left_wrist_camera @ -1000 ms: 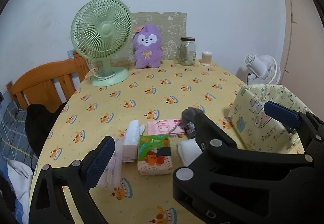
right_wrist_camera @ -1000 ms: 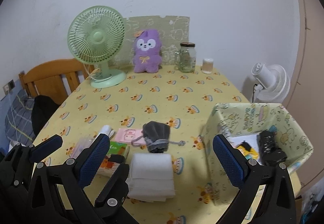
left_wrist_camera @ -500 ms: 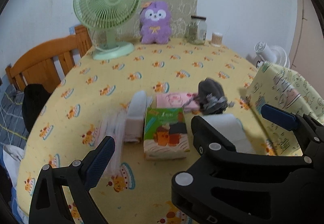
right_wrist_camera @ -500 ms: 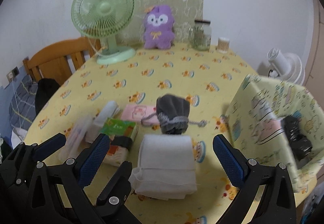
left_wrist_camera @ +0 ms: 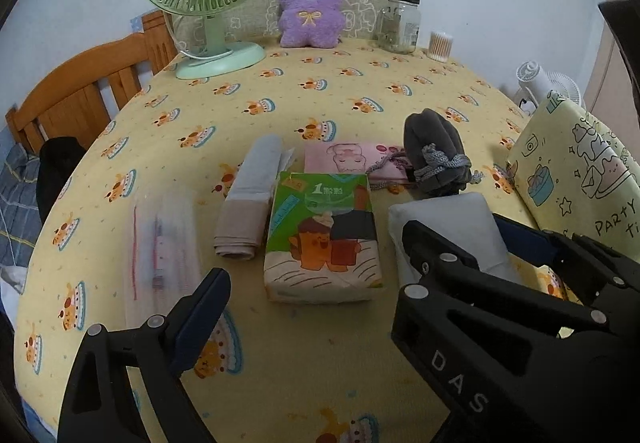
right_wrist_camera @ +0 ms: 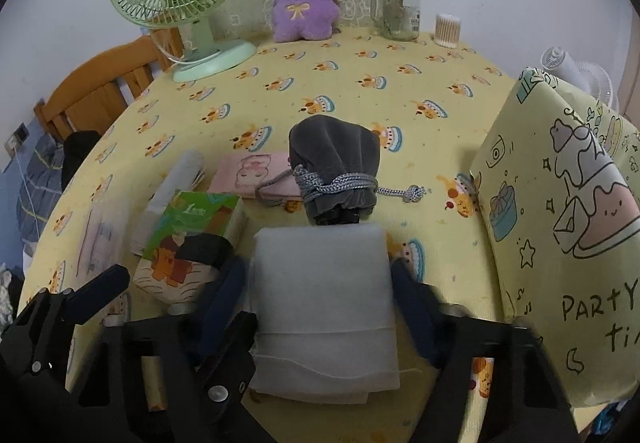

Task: Organize soft objects
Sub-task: 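Grasp the green tissue pack with the left gripper while the right grasps the white towel, then carry the tissue pack and white towel over the gift box with both grippers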

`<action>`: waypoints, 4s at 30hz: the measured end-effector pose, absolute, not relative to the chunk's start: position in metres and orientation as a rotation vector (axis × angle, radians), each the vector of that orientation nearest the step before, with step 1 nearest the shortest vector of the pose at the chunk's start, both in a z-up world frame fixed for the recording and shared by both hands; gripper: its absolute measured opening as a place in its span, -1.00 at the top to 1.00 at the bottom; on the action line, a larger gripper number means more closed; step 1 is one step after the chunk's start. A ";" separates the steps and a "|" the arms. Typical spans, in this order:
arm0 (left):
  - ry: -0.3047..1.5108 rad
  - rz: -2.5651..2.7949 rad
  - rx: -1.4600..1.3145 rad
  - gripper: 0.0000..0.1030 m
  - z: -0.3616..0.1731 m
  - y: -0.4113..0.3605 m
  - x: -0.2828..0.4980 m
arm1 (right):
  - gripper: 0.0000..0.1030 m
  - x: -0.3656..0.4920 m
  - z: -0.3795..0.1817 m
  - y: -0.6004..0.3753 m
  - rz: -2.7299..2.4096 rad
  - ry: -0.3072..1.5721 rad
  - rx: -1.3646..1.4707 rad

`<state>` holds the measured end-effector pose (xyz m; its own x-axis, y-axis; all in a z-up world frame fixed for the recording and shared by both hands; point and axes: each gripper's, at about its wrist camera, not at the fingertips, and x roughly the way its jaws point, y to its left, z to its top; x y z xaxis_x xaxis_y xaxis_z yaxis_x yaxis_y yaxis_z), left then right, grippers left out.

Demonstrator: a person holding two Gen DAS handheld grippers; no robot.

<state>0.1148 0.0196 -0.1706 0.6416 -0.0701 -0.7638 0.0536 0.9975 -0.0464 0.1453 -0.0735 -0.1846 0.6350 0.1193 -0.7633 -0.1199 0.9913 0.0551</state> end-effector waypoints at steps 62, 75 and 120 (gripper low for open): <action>0.726 -0.098 -0.075 0.01 -0.088 0.014 0.092 | 0.00 0.108 -0.093 -0.085 0.160 0.704 0.009; 0.627 -0.099 -0.044 0.01 -0.048 0.005 0.083 | 0.00 0.096 -0.053 -0.092 0.171 0.620 0.007; 0.612 -0.312 0.045 0.00 -0.037 -0.141 0.110 | 0.00 0.100 -0.041 -0.236 -0.021 0.584 0.070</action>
<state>0.1097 -0.1406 -0.0366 0.7729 -0.2748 -0.5719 0.3015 0.9522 -0.0500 0.1001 -0.2360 -0.0412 0.8340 -0.0001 -0.5518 0.0398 0.9974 0.0599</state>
